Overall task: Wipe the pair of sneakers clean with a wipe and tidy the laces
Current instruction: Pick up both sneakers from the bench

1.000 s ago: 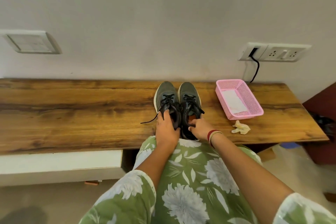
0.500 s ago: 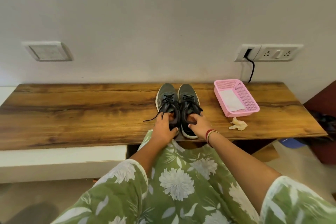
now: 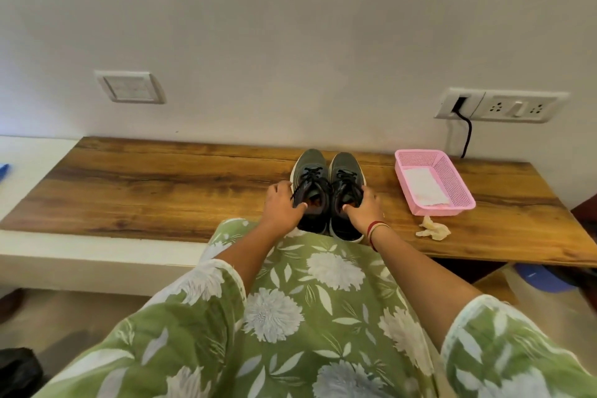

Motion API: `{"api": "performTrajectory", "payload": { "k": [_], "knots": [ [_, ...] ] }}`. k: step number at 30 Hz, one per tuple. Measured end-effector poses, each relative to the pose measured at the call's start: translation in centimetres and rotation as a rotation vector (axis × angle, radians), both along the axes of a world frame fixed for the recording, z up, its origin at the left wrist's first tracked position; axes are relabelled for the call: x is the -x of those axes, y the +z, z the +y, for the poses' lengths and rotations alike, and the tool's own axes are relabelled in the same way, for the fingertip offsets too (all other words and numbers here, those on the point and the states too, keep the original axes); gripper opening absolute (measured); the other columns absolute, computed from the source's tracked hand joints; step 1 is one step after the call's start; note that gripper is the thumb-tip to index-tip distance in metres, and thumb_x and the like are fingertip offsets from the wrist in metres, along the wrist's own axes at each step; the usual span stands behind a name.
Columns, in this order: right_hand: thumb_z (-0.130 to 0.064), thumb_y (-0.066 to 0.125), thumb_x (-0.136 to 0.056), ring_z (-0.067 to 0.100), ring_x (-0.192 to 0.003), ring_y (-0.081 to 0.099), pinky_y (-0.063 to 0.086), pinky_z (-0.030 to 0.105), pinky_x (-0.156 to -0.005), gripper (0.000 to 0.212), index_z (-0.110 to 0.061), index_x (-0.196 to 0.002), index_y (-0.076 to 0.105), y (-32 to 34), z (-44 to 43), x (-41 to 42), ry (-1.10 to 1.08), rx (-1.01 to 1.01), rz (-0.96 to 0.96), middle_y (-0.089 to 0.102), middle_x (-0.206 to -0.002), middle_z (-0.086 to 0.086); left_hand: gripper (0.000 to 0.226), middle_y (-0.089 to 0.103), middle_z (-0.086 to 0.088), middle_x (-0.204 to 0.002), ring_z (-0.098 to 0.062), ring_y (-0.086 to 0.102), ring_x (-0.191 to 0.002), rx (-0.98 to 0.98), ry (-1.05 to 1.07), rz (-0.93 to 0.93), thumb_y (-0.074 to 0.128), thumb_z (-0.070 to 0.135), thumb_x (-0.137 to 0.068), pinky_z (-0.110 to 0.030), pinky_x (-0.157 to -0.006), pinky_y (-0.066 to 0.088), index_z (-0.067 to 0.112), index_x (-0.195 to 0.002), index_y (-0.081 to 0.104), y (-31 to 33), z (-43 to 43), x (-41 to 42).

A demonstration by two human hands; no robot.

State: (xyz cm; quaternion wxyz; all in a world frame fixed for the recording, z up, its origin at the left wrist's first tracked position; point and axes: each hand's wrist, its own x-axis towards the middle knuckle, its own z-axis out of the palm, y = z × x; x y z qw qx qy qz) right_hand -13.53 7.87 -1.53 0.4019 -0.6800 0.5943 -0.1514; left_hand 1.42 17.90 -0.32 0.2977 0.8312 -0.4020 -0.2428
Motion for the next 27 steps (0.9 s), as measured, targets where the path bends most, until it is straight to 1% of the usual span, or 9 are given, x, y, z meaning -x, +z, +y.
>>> {"api": "performTrajectory", "payload": {
  "k": [5, 10, 13, 16, 18, 19, 22, 24, 27],
  "knots": [
    [-0.024, 0.066, -0.084, 0.035, -0.13, 0.035, 0.033, 0.042, -0.108, 0.072, -0.015, -0.144, 0.027, 0.0, -0.4, -0.8, -0.022, -0.011, 0.017, 0.03, -0.143, 0.016, 0.061, 0.03, -0.013, -0.143, -0.03, 0.037, -0.13, -0.016, 0.048, 0.01, 0.063, 0.026, -0.088, -0.037, -0.105, 0.033, 0.014, -0.139, 0.033, -0.5, 0.5, -0.6],
    [-0.022, 0.062, -0.088, 0.034, -0.141, 0.016, 0.021, 0.043, -0.114, 0.075, -0.017, -0.147, 0.016, -1.1, -0.2, 0.1, -0.015, 0.162, 0.125, 0.007, -0.155, 0.014, 0.07, 0.028, -0.013, -0.144, -0.033, 0.032, -0.132, 0.033, 0.125, -0.04, 0.063, 0.025, -0.088, -0.039, -0.105, 0.033, 0.014, -0.145, 0.024, -1.1, 0.1, -0.3],
    [-0.023, 0.062, -0.087, 0.032, -0.142, 0.013, 0.02, 0.044, -0.115, 0.08, -0.018, -0.148, 0.012, -1.9, -1.0, 0.3, -0.018, 0.15, 0.137, 0.004, -0.156, 0.013, 0.072, 0.028, -0.014, -0.144, -0.033, 0.031, -0.133, 0.025, 0.121, -0.009, 0.065, 0.026, -0.087, -0.04, -0.108, 0.032, 0.012, -0.145, 0.024, -1.9, -1.0, -0.1],
    [-0.023, 0.065, -0.085, 0.031, -0.143, 0.011, 0.018, 0.044, -0.115, 0.086, -0.017, -0.149, 0.009, -2.8, -2.6, 0.3, -0.044, 0.079, 0.127, 0.005, -0.156, 0.014, 0.076, 0.03, -0.015, -0.143, -0.033, 0.032, -0.132, -0.019, 0.111, 0.06, 0.068, 0.03, -0.084, -0.04, -0.109, 0.031, 0.01, -0.143, 0.025, -3.2, -2.5, 0.1],
    [-0.023, 0.069, -0.082, 0.032, -0.14, 0.017, 0.021, 0.043, -0.114, 0.088, -0.014, -0.148, 0.011, -3.7, -4.0, -0.2, -0.07, -0.011, 0.11, 0.013, -0.153, 0.015, 0.079, 0.03, -0.015, -0.142, -0.032, 0.032, -0.132, -0.052, 0.109, 0.12, 0.069, 0.034, -0.083, -0.04, -0.109, 0.029, 0.009, -0.142, 0.025, -4.1, -3.9, -0.2],
    [-0.022, 0.07, -0.079, 0.033, -0.137, 0.025, 0.026, 0.042, -0.112, 0.086, -0.012, -0.147, 0.017, -4.1, -4.5, -0.4, -0.081, -0.053, 0.103, 0.022, -0.15, 0.016, 0.081, 0.03, -0.014, -0.141, -0.031, 0.031, -0.133, -0.068, 0.104, 0.152, 0.07, 0.036, -0.081, -0.04, -0.109, 0.029, 0.009, -0.143, 0.024, -4.5, -4.5, -0.4],
    [-0.019, 0.07, -0.074, 0.035, -0.116, 0.05, 0.044, 0.038, -0.096, 0.062, -0.009, -0.127, 0.042, -5.9, -6.6, -1.4, -0.119, -0.17, 0.097, 0.051, -0.127, 0.016, 0.09, 0.033, -0.012, -0.14, -0.029, 0.034, -0.131, -0.142, 0.123, 0.286, 0.075, 0.04, -0.075, -0.043, -0.109, 0.033, 0.011, -0.144, 0.023, -6.1, -7.2, -1.6],
    [-0.016, 0.07, -0.074, 0.033, -0.108, 0.055, 0.044, 0.034, -0.087, 0.051, -0.009, -0.119, 0.046, -6.2, -6.9, -1.5, -0.135, -0.218, 0.064, 0.058, -0.118, 0.014, 0.09, 0.038, -0.01, -0.138, -0.028, 0.04, -0.129, -0.163, 0.126, 0.363, 0.078, 0.037, -0.073, -0.043, -0.107, 0.037, 0.013, -0.142, 0.026, -6.6, -8.2, -1.9],
    [-0.014, 0.069, -0.076, 0.033, -0.107, 0.057, 0.044, 0.033, -0.087, 0.049, -0.011, -0.12, 0.046, -5.8, -8.2, -2.1, -0.17, -0.261, 0.055, 0.06, -0.116, 0.013, 0.09, 0.042, -0.009, -0.138, -0.027, 0.043, -0.127, -0.222, 0.106, 0.381, 0.077, 0.025, -0.071, -0.041, -0.106, 0.039, 0.016, -0.143, 0.024, -7.0, -10.1, -2.5]
  ]
}}
